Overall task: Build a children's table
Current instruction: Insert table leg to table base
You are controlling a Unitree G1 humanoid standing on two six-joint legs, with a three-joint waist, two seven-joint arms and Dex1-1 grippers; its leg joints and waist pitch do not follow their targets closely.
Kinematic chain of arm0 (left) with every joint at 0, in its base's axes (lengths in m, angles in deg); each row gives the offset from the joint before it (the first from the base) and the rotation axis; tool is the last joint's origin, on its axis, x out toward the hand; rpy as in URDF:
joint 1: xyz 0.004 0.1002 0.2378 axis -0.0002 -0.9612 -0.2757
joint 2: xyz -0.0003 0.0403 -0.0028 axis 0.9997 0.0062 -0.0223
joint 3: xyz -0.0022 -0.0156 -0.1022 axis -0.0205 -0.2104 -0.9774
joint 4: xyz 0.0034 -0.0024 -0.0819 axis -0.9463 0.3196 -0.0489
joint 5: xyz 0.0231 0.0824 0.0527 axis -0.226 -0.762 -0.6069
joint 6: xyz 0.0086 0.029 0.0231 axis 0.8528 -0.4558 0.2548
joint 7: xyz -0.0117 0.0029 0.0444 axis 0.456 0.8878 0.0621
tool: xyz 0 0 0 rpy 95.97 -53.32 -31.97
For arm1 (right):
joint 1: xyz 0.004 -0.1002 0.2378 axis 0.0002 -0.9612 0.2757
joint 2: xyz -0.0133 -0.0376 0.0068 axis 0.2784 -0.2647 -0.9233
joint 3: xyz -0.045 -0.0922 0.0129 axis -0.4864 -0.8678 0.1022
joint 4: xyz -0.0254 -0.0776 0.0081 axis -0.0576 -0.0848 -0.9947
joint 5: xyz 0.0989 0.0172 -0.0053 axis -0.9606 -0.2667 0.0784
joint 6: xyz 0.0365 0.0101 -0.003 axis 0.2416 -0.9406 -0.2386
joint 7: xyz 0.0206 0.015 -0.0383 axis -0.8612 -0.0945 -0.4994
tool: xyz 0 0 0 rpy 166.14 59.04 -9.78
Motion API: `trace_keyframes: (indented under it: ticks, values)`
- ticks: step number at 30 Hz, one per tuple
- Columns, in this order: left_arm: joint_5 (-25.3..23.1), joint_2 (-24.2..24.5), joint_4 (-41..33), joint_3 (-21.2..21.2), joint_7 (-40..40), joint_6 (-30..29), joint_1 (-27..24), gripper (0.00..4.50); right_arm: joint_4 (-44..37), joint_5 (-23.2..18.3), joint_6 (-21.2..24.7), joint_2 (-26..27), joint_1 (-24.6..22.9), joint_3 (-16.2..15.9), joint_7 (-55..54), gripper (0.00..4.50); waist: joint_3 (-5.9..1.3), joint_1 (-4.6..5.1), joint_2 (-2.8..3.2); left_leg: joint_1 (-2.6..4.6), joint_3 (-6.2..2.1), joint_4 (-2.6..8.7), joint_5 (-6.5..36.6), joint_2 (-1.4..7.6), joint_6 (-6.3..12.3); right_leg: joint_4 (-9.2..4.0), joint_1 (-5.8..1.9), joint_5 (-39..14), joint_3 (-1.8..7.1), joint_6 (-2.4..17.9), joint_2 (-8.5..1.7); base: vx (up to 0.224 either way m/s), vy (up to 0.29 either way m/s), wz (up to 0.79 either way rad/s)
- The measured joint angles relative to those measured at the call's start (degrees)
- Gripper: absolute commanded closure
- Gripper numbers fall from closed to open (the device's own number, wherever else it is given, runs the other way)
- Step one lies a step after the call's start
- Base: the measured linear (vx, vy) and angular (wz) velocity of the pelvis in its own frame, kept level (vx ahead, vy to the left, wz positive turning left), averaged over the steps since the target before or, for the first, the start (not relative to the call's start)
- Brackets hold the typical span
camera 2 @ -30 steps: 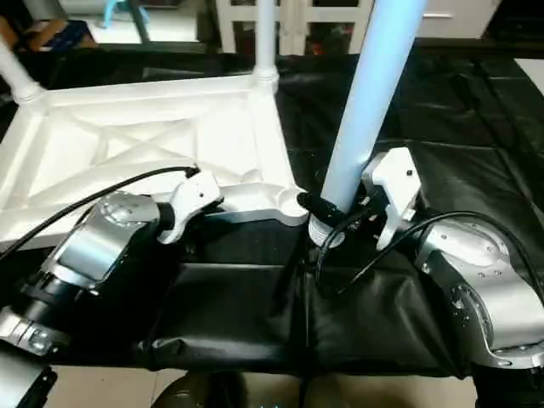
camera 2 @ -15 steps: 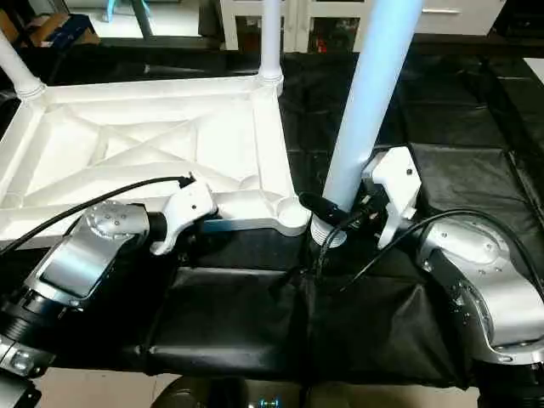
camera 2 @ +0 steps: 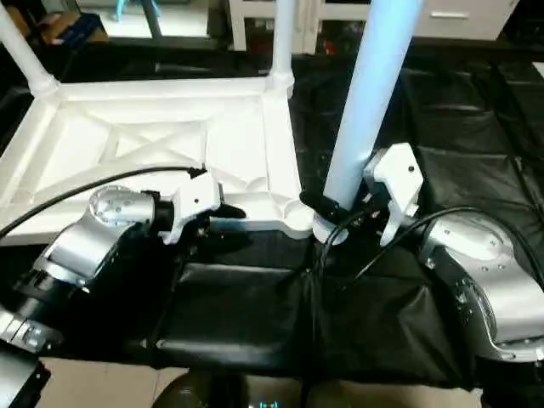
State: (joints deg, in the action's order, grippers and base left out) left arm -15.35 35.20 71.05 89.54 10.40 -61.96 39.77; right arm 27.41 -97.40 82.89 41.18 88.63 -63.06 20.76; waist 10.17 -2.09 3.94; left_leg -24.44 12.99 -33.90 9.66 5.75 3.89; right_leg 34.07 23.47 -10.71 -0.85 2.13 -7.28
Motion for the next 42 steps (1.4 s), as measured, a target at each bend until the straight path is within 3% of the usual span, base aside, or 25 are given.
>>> trace_keyframes:
  ticks: [4,8,10,13,23,30,37,42]
  values:
    - [-0.6,0.0,7.3,0.0,1.1,4.7,3.8,2.55,-0.6,-0.1,0.0,-0.1,-1.4,0.1,-0.1,2.64,-0.05,-0.26,0.26,0.00,0.04,-0.02,0.0,0.00,0.01,0.00,-0.02,0.0,0.00,0.1,-0.01,0.000,0.000,0.00]
    - [-0.6,0.8,10.0,0.1,4.9,5.9,4.7,2.55,-1.3,-0.1,0.0,-0.1,-2.3,0.6,-0.2,2.64,-0.03,-0.25,0.40,0.00,0.07,-0.01,0.0,0.01,0.02,0.02,0.01,0.1,-0.02,0.1,-0.03,0.000,0.000,0.00]
    - [-0.7,1.1,10.9,0.2,6.0,5.9,4.7,2.91,-1.9,-0.1,0.0,-0.2,-2.3,0.8,-0.5,2.64,-0.04,-0.25,0.43,0.02,0.07,-0.01,0.0,0.02,0.01,0.05,0.01,0.1,-0.03,0.1,-0.02,0.000,0.000,0.00]
    - [-0.8,1.2,12.4,0.6,6.4,7.0,4.7,2.96,-2.1,-0.1,0.0,-0.2,-2.3,1.2,-0.7,2.64,-0.05,-0.24,0.45,0.04,0.07,-0.01,0.0,0.02,0.00,0.05,0.00,0.1,-0.01,0.1,-0.02,0.000,0.000,0.00]
    - [-0.8,0.4,15.7,-0.1,6.5,10.0,5.6,3.86,-2.1,-0.1,0.0,-0.6,-2.3,1.3,-0.7,2.64,-0.05,-0.37,0.44,0.09,0.10,-0.02,0.0,0.02,0.00,0.03,-0.07,0.1,0.01,0.2,-0.04,0.000,0.000,0.00]
    - [-0.8,0.3,15.7,-0.2,6.7,10.5,5.6,4.42,-2.1,-0.2,0.0,-0.6,-1.8,1.4,-0.7,2.64,-0.05,-0.40,0.44,0.09,0.15,-0.01,0.0,0.02,0.03,-0.04,-0.07,0.1,0.02,0.2,-0.05,0.000,0.000,0.00]
    - [-1.7,0.8,12.9,-0.5,5.5,10.0,3.6,4.42,-1.4,-1.3,0.1,1.4,-0.4,1.9,-2.5,2.64,-0.06,-0.25,0.44,0.09,0.16,0.01,0.0,0.02,0.03,-0.05,-0.06,0.1,0.02,0.2,-0.06,0.000,0.000,0.00]
    - [-2.4,1.6,6.5,-0.3,3.8,8.1,-0.3,4.42,1.7,-3.5,1.0,4.6,3.0,5.0,-6.2,2.64,-0.09,0.17,0.45,0.12,0.19,0.02,0.0,0.01,0.03,-0.08,-0.07,0.1,0.06,0.2,-0.06,0.000,0.000,0.00]
